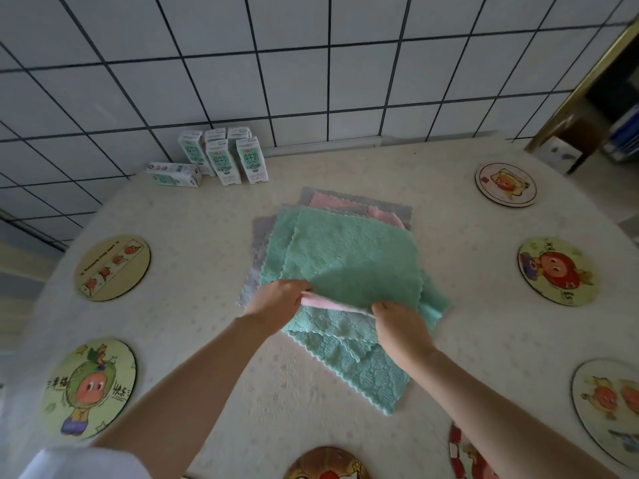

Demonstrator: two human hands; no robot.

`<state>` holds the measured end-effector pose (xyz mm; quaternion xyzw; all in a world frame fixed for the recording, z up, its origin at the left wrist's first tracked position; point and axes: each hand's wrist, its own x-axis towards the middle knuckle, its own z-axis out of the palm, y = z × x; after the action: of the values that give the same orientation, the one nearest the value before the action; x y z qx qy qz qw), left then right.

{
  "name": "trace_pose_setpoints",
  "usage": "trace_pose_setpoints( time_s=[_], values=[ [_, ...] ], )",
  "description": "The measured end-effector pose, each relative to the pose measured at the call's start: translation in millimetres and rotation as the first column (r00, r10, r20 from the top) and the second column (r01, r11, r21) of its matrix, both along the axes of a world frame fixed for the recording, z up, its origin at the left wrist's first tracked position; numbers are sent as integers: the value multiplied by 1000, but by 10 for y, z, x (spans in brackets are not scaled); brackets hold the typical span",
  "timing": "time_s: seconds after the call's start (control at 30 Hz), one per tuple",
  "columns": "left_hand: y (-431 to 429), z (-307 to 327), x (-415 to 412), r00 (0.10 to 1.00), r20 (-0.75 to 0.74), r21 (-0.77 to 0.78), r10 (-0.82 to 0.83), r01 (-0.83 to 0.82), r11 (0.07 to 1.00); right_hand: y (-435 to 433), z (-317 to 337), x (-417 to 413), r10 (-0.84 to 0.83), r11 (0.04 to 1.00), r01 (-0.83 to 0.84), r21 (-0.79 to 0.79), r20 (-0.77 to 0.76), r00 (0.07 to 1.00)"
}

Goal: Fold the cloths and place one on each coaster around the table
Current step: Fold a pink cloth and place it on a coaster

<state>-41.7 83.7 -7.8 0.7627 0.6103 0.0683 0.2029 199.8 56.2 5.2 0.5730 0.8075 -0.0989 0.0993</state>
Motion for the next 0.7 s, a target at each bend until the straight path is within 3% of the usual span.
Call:
trace_pose_setpoints(
  time_s=[0.13,0.37,0.47,0.7],
  values=[
    [93,91,-249,991,-121,-85,51,-61,995,206,228,215,-150,988,151,10,-58,987],
    [309,909,-411,927,176,119,332,-355,927,709,923,134,-141,956,214,201,-323,936],
    [242,1380,-509,816,364,173,449,-533,828,884,1276,-70,-94,937,223,271,-418,904],
    [-432,2208,-1152,739,462,490,490,-673,554,799,1992,-847,204,902,82,423,-587,783]
  ],
)
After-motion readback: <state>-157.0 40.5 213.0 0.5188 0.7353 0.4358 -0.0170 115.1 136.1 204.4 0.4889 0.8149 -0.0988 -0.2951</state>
